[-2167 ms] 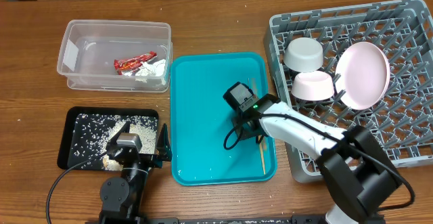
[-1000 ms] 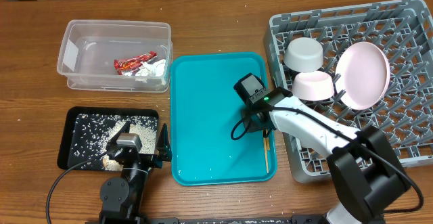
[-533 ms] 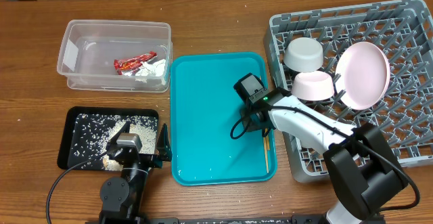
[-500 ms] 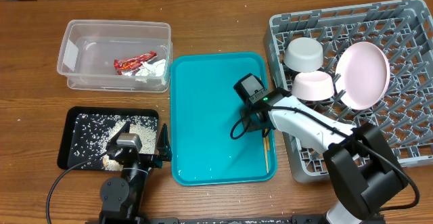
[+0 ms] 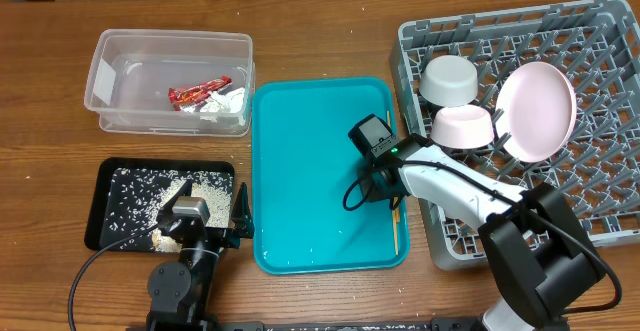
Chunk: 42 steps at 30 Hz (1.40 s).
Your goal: Sort waste into correct bins and load items into the dishwasher
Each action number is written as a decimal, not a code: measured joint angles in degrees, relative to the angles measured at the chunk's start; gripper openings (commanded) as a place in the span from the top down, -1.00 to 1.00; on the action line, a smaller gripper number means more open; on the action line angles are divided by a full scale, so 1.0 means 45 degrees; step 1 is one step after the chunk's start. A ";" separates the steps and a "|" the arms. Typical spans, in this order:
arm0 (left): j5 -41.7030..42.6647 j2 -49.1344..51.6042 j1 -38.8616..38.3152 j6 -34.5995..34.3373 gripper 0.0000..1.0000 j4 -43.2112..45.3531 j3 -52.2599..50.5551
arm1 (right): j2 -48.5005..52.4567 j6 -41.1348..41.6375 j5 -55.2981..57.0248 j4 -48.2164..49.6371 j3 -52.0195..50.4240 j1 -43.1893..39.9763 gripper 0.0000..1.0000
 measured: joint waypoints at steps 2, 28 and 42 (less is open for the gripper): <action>0.0000 0.0000 0.0000 -0.0005 -1.00 0.0000 0.0000 | -0.0219 -0.0034 -0.0024 -0.0121 -0.0005 0.0010 0.22; 0.0000 0.0000 0.0000 -0.0005 -1.00 0.0000 0.0000 | 0.0165 -0.0087 -0.0243 0.0408 0.0005 -0.0005 0.54; 0.0000 0.0000 0.0000 -0.0005 -1.00 0.0000 0.0000 | -0.0355 -0.0107 -0.0797 -0.1603 0.0976 0.0000 0.92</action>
